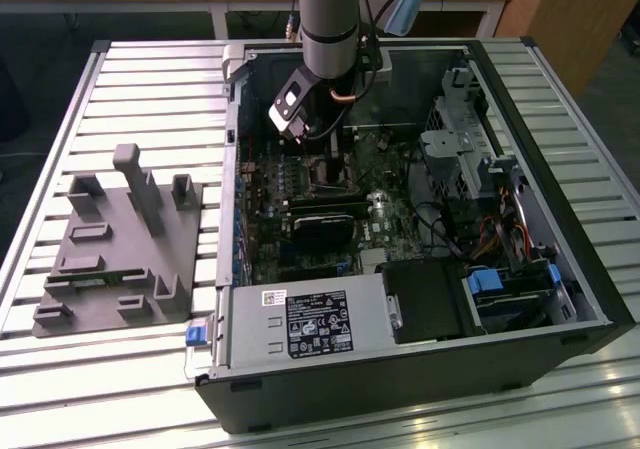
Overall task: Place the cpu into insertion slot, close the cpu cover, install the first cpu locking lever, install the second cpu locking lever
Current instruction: 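Place the cpu into insertion slot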
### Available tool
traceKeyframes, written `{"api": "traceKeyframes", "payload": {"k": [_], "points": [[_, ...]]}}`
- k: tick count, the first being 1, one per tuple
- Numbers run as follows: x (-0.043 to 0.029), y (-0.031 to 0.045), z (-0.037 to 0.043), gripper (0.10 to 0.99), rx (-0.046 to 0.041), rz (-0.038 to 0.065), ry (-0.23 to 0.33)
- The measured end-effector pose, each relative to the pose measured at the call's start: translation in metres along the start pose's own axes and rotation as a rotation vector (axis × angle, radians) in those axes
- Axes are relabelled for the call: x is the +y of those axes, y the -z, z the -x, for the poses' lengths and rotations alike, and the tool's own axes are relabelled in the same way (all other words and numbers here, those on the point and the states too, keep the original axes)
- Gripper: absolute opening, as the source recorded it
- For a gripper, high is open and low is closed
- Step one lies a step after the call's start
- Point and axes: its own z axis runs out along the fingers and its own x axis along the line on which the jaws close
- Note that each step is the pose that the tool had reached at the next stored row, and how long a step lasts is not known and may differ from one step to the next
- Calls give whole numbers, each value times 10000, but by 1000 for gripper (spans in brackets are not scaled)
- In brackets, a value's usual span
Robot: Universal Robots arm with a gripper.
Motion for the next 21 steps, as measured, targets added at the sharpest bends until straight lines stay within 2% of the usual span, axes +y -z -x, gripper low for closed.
{"api": "traceKeyframes", "payload": {"k": [1, 2, 5, 6, 7, 12, 16, 21], "points": [[0, 0, 0, 357, -1, 0, 0], [0, 0, 0, 357, -1, 0, 0], [0, 0, 0, 184, -3, 0, 0], [0, 0, 0, 184, -4, 0, 1], [0, 0, 0, 125, -4, 1, 0], [0, -2, 0, 106, -7, 0, 1], [-5, -40, 3, 106, -19, -7, 2], [-5, -52, 1, 106, -8, 0, 0]]}}
